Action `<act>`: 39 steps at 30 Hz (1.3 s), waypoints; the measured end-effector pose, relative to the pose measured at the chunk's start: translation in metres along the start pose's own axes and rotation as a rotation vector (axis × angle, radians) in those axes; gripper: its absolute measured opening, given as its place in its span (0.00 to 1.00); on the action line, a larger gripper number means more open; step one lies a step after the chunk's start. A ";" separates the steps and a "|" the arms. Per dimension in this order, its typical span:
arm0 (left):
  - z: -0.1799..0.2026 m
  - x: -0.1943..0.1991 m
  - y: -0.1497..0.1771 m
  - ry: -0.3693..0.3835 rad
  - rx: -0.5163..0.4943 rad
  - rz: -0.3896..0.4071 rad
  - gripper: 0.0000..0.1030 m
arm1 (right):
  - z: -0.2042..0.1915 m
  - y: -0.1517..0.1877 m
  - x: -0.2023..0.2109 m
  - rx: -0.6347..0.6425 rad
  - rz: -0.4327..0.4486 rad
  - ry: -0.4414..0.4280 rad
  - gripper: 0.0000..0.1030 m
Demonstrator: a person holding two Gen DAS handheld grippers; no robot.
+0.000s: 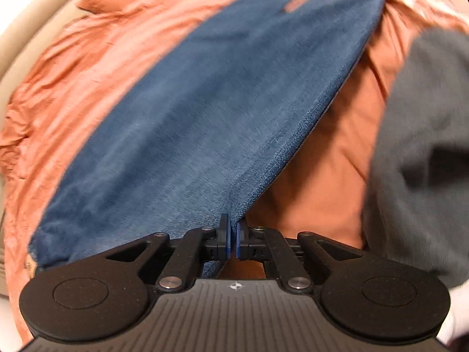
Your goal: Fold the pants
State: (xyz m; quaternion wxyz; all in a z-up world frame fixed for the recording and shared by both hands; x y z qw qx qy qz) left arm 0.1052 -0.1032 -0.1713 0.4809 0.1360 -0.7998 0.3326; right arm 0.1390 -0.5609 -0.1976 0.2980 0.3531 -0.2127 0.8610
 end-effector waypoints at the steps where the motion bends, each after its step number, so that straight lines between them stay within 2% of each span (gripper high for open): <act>1: 0.002 -0.006 0.003 0.015 -0.010 -0.018 0.03 | -0.008 0.004 -0.006 -0.005 -0.017 -0.006 0.02; 4: 0.001 -0.023 0.007 0.065 0.001 -0.066 0.03 | -0.021 0.016 -0.025 -0.036 -0.086 -0.008 0.00; 7: -0.006 -0.029 0.008 0.106 0.060 -0.072 0.05 | -0.013 0.031 -0.034 -0.114 -0.149 -0.015 0.00; 8: -0.010 -0.029 0.008 0.136 0.099 -0.076 0.10 | -0.008 0.035 -0.033 -0.155 -0.156 -0.028 0.00; 9: -0.012 -0.027 0.009 0.184 0.143 -0.074 0.20 | -0.002 0.035 -0.030 -0.193 -0.155 -0.038 0.00; 11: -0.018 -0.020 0.008 0.244 0.205 -0.045 0.29 | 0.009 0.034 -0.020 -0.254 -0.145 -0.037 0.00; 13: -0.022 -0.009 0.009 0.258 0.231 -0.009 0.32 | 0.014 0.028 -0.008 -0.304 -0.111 -0.053 0.00; 17: -0.063 0.012 0.018 0.205 0.336 0.044 0.35 | 0.018 0.005 0.007 -0.356 -0.069 -0.073 0.02; 19: -0.088 0.025 0.027 0.166 0.405 0.054 0.37 | 0.019 -0.008 0.010 -0.383 -0.047 -0.077 0.14; 26: -0.213 0.048 0.073 -0.035 0.623 0.043 0.40 | 0.018 -0.059 0.012 -0.472 0.000 -0.098 0.21; 28: -0.251 0.049 0.090 -0.076 0.701 0.032 0.43 | 0.016 -0.072 0.009 -0.503 0.002 -0.117 0.27; 31: -0.305 0.047 0.121 -0.134 0.814 0.028 0.54 | 0.008 -0.087 0.004 -0.535 0.000 -0.149 0.34; 32: -0.321 0.045 0.132 -0.146 0.850 0.029 0.58 | 0.005 -0.092 0.001 -0.542 -0.001 -0.158 0.35; 34: -0.350 0.033 0.155 -0.148 0.948 0.024 0.59 | 0.002 -0.099 -0.005 -0.558 -0.011 -0.172 0.35; 39: -0.396 -0.009 0.203 -0.071 1.142 0.021 0.59 | -0.004 -0.112 -0.018 -0.581 -0.044 -0.159 0.37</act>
Point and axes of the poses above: each gripper's, at about its wrist camera, not at the fingertips, and x roughly against the way its jaws point, z to its right, y to its underside, the point moved 7 cm from there along -x, roughly the way its jaws point, and after that the axes turned 3 degrees about x, right-handed, at the moved point
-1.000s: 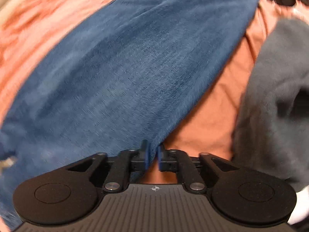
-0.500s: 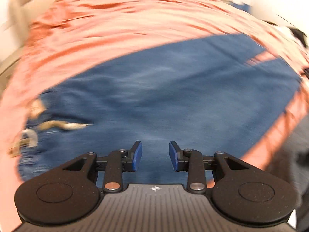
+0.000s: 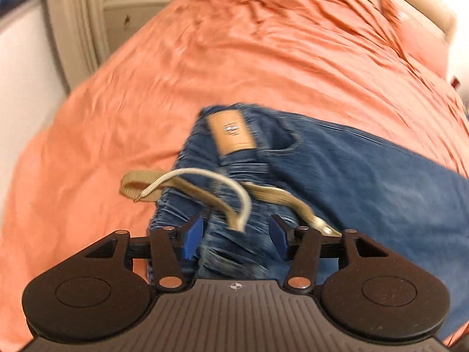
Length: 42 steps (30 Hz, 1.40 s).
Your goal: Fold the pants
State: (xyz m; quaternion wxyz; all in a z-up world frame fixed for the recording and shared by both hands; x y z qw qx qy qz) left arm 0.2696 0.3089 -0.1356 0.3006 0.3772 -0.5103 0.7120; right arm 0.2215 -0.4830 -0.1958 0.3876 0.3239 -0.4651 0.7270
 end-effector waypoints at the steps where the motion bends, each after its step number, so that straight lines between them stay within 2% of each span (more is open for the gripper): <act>1: -0.008 -0.010 -0.001 0.010 0.024 -0.011 0.59 | -0.003 -0.001 -0.001 0.004 -0.003 0.008 0.37; 3: -0.021 -0.024 0.003 0.033 0.063 -0.030 0.59 | -0.007 -0.002 -0.002 0.019 -0.010 0.024 0.37; 6: -0.032 -0.038 0.007 0.138 0.125 -0.060 0.59 | -0.008 -0.003 -0.004 0.021 -0.028 0.048 0.38; 8: -0.038 -0.044 0.009 0.227 0.180 -0.077 0.57 | -0.008 -0.002 -0.007 0.008 -0.042 0.065 0.38; 11: -0.039 -0.052 0.013 0.408 0.273 -0.117 0.56 | -0.010 -0.001 -0.012 0.008 -0.064 0.099 0.38; 13: -0.042 -0.059 0.013 0.451 0.341 -0.117 0.54 | -0.015 0.000 -0.015 0.028 -0.071 0.119 0.38; 15: -0.047 -0.063 0.013 0.406 0.396 -0.094 0.19 | -0.018 0.000 -0.016 0.050 -0.076 0.136 0.38; 16: -0.045 -0.060 0.014 0.402 0.391 -0.083 0.18 | -0.019 0.000 -0.016 0.060 -0.079 0.144 0.38; 17: -0.039 -0.054 0.014 0.412 0.363 -0.062 0.12 | -0.020 0.000 -0.015 0.068 -0.082 0.152 0.38; 19: -0.023 -0.033 0.010 0.421 0.282 0.000 0.09 | -0.020 0.001 -0.012 0.080 -0.084 0.163 0.38; 21: -0.007 0.001 0.005 0.355 0.180 0.117 0.07 | -0.019 0.003 -0.010 0.088 -0.087 0.177 0.39; 22: 0.001 0.020 0.003 0.319 0.117 0.176 0.07 | -0.018 0.005 -0.009 0.092 -0.092 0.186 0.39; 23: 0.005 0.032 0.002 0.273 0.082 0.203 0.07 | -0.017 0.007 -0.009 0.095 -0.095 0.192 0.39; 25: 0.001 0.038 0.000 0.147 0.034 0.203 0.07 | -0.015 0.009 -0.007 0.093 -0.094 0.201 0.39; 29: -0.019 -0.009 0.012 0.021 0.012 0.097 0.07 | -0.010 0.012 -0.007 0.066 -0.087 0.204 0.39; 32: -0.023 -0.038 0.022 -0.024 0.019 0.043 0.07 | -0.007 0.017 -0.006 0.060 -0.088 0.199 0.38; 35: -0.024 -0.051 0.023 -0.042 0.032 0.007 0.10 | -0.002 0.024 -0.002 0.053 -0.083 0.196 0.39; 39: -0.014 -0.035 0.018 -0.133 -0.068 0.013 0.31 | 0.007 0.034 0.002 0.021 -0.083 0.180 0.39; 42: -0.002 -0.008 0.016 -0.135 -0.158 0.048 0.40 | 0.010 0.038 0.004 0.013 -0.067 0.173 0.40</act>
Point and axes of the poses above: each gripper's, at about its wrist camera, not at the fingertips, and x roughly against the way its jaws point, z to its right, y to its underside, the point moved 7 cm from there along -x, roughly the way its jaws point, and after that the axes turned 3 degrees about x, right-handed, at the moved point
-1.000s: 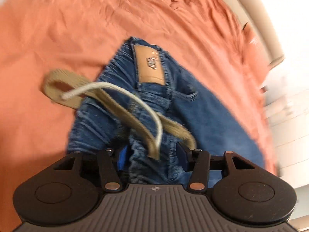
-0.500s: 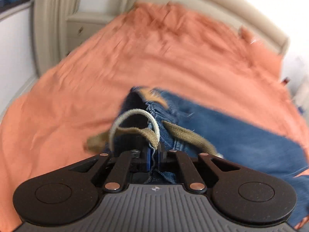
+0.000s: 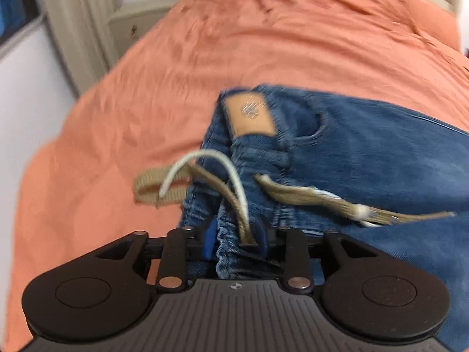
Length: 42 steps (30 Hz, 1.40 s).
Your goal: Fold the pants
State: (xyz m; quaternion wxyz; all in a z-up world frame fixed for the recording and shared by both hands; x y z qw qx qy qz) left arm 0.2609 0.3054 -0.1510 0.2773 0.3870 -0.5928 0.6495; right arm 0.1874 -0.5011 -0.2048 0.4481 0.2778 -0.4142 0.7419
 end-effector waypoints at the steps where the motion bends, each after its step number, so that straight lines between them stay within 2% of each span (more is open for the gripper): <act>1: 0.004 0.010 0.002 0.012 -0.020 0.001 0.42 | 0.001 0.001 0.000 -0.003 0.007 0.000 0.41; 3: 0.010 0.018 0.011 0.029 -0.049 -0.041 0.43 | 0.001 0.005 0.003 -0.006 0.023 -0.002 0.42; 5: 0.012 0.021 0.022 0.005 -0.073 -0.052 0.44 | 0.000 0.009 0.006 -0.011 0.037 -0.009 0.42; 8: 0.008 0.022 0.041 0.026 -0.023 -0.083 0.44 | -0.003 0.015 0.012 -0.019 0.054 -0.029 0.42; 9: 0.006 0.017 0.046 0.030 -0.002 -0.116 0.38 | -0.004 0.016 0.015 -0.017 0.060 -0.034 0.42; 12: 0.003 0.001 0.065 -0.023 0.008 -0.173 0.34 | -0.005 0.019 0.023 -0.016 0.083 -0.041 0.47; 17: 0.010 -0.005 0.070 -0.100 -0.011 -0.177 0.34 | -0.006 0.027 0.035 -0.012 0.097 -0.055 0.47; 20: 0.024 0.021 0.064 -0.144 -0.154 -0.125 0.34 | -0.005 0.032 0.046 0.010 0.122 -0.082 0.48; 24: 0.052 0.065 0.069 -0.100 -0.395 -0.061 0.34 | -0.005 0.040 0.059 0.034 0.160 -0.126 0.47; 28: 0.083 0.092 0.098 -0.031 -0.664 -0.074 0.37 | -0.008 0.047 0.067 0.078 0.194 -0.127 0.46; 30: 0.097 0.095 0.116 -0.022 -0.794 -0.096 0.42 | -0.007 0.049 0.072 0.081 0.214 -0.123 0.45; 32: 0.107 0.093 0.135 -0.013 -0.907 -0.127 0.42 | -0.006 0.052 0.076 0.070 0.234 -0.124 0.45; 36: 0.119 0.080 0.159 -0.012 -1.013 -0.179 0.42 | -0.008 0.060 0.082 0.074 0.249 -0.131 0.42; 39: 0.127 0.066 0.163 -0.031 -1.010 -0.168 0.51 | -0.009 0.064 0.085 0.075 0.248 -0.138 0.42; 42: 0.134 0.053 0.169 -0.056 -1.021 -0.173 0.55 | -0.007 0.070 0.090 0.096 0.262 -0.138 0.42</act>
Point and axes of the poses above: each gripper's, at about its wrist camera, not at the fingertips, and x roughly against the way its jaws point, z to its right, y to its underside, the point moved 7 cm from there along -x, roughly the way its jaws point, and after that the axes turned 3 degrees about x, right-handed, at the moved point
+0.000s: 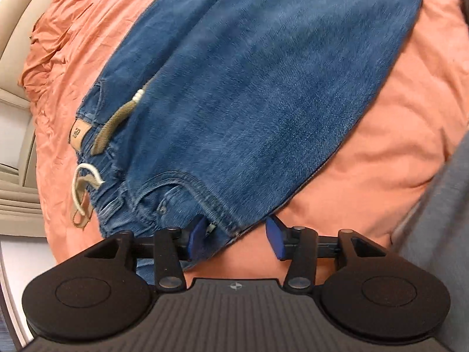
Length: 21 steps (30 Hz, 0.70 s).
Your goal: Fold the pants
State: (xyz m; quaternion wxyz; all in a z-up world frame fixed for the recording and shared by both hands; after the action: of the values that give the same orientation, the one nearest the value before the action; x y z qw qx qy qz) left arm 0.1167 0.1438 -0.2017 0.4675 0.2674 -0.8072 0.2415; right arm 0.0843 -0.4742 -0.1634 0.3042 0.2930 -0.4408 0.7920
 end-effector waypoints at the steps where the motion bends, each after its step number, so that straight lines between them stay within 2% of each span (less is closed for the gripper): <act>1: 0.002 -0.003 -0.002 -0.009 -0.001 -0.002 0.55 | 0.000 0.001 0.002 0.015 0.008 0.004 0.42; 4: 0.009 -0.003 -0.001 -0.039 0.005 -0.006 0.54 | 0.002 0.007 0.005 0.059 0.023 0.015 0.42; 8: 0.003 0.013 0.002 -0.083 0.042 0.043 0.24 | 0.004 0.016 0.002 0.146 0.054 0.011 0.37; 9: 0.000 0.019 0.001 -0.092 0.070 0.064 0.21 | 0.003 0.018 -0.001 0.182 0.054 0.018 0.33; 11: -0.008 0.035 -0.002 -0.144 0.127 0.125 0.18 | 0.001 0.020 -0.008 0.272 0.065 0.040 0.30; 15: -0.038 0.074 -0.009 -0.183 0.393 0.255 0.16 | -0.005 0.024 -0.024 0.487 0.080 0.135 0.27; 18: -0.052 0.089 -0.017 -0.202 0.494 0.292 0.16 | -0.009 0.030 -0.041 0.634 0.059 0.171 0.27; 21: -0.059 0.095 -0.023 -0.207 0.555 0.293 0.16 | -0.007 0.038 -0.059 0.713 0.024 0.204 0.27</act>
State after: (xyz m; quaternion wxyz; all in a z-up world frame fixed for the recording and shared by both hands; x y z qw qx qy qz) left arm 0.1292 0.1452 -0.0881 0.2526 0.2888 -0.7837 0.4885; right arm 0.0928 -0.4977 -0.2297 0.2162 0.2950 -0.1081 0.9244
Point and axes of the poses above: each gripper's, at about its wrist camera, not at the fingertips, and x roughly against the way its jaws point, z to its right, y to its underside, the point moved 7 cm from there along -x, roughly the way its jaws point, and after that the axes turned 3 degrees about x, right-handed, at the moved point
